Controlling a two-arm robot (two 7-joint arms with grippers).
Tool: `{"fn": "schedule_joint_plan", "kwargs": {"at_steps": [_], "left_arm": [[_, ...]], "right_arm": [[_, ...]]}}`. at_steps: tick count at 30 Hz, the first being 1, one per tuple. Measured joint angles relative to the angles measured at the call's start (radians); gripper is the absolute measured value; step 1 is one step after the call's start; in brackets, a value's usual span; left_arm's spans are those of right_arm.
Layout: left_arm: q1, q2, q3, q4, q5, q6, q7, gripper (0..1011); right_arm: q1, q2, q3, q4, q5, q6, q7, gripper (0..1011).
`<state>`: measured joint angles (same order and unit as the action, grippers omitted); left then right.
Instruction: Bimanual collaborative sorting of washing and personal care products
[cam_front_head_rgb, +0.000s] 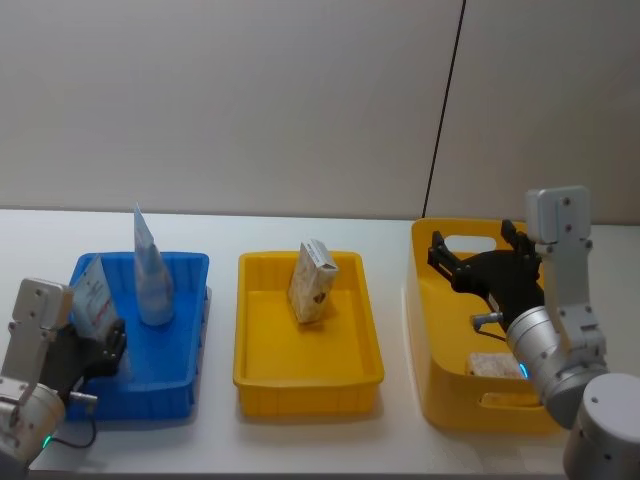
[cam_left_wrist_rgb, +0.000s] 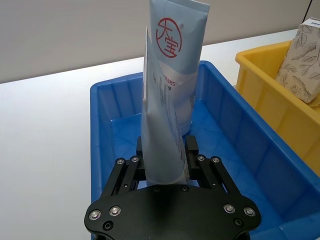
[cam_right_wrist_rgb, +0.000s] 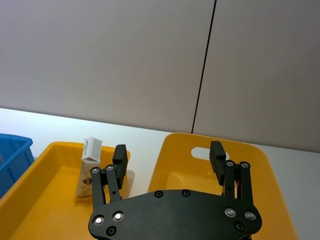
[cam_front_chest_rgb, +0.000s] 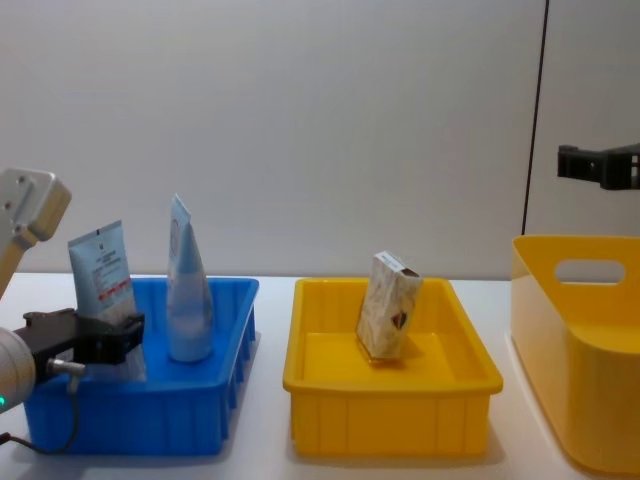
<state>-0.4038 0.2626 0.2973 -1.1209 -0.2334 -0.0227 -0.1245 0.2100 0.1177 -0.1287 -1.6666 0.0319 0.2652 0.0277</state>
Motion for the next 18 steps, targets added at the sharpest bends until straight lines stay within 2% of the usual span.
{"fn": "schedule_joint_plan", "kwargs": {"at_steps": [11,18], "left_arm": [[0.007,0.002,-0.018,0.007,-0.003,-0.018,-0.012,352],[0.015,0.005,-0.031,-0.015,-0.009,-0.037,-0.029,313]], "right_arm": [[0.0,0.0,0.0,0.0,0.0,0.0,0.0,1004],[0.0,0.0,0.0,0.0,0.0,0.0,0.0,1004]]}}
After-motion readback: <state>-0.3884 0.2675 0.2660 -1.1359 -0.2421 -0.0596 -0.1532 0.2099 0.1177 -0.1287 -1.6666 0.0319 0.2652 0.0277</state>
